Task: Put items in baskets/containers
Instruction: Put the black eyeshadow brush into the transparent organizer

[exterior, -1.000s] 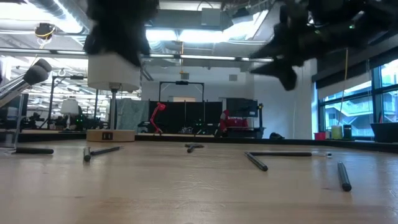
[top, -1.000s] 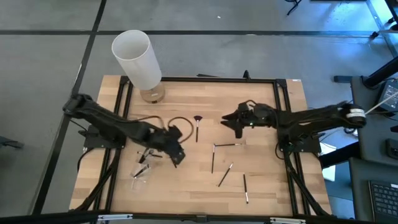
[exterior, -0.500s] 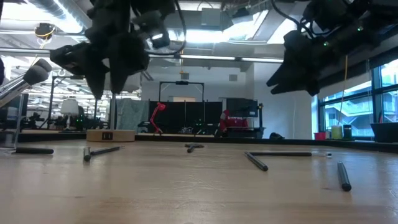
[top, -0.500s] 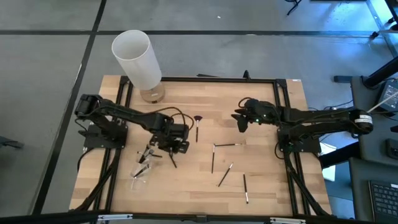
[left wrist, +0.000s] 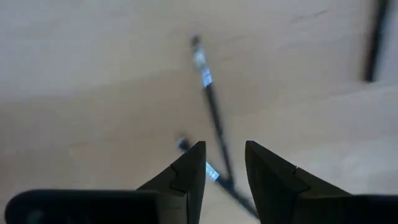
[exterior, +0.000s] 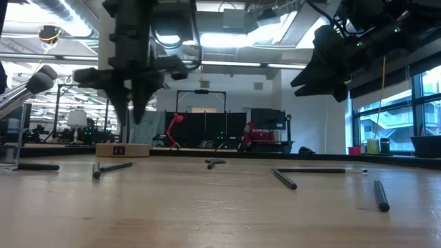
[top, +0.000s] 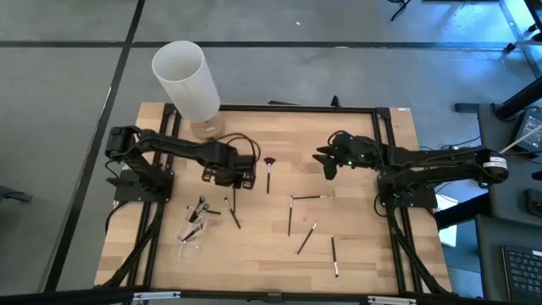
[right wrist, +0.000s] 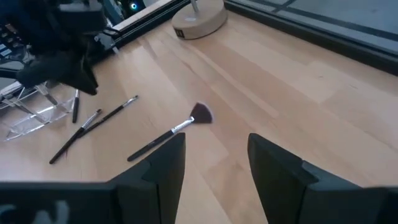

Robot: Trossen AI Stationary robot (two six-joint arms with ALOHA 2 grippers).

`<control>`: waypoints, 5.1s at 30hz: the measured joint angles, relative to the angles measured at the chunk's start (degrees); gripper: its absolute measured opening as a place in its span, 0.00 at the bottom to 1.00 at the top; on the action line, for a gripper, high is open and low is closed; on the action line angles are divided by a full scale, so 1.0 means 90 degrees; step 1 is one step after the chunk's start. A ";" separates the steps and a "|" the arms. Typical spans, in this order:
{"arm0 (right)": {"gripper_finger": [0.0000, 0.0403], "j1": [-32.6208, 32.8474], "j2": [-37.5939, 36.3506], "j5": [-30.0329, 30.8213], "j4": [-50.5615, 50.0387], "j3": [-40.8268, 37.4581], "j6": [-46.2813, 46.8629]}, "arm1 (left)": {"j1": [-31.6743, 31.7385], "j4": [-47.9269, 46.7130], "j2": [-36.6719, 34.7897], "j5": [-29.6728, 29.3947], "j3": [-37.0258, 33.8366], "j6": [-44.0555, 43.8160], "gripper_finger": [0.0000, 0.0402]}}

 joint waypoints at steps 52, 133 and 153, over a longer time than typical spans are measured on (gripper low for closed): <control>0.43 0.0002 0.0000 -0.0106 -0.0051 -0.0005 0.0163 | -0.0637 0.0522 0.1512 0.0610 -0.0005 0.0142 0.07; 0.43 0.0005 0.0002 -0.0099 -0.0335 -0.0005 0.0311 | -0.6383 -0.3923 -0.0825 -0.5567 0.2160 -0.0802 0.07; 0.43 0.0005 0.0002 -0.0099 -0.0336 -0.0005 0.0328 | -0.6761 -0.3744 -0.0803 -0.4868 0.1214 -0.1137 0.07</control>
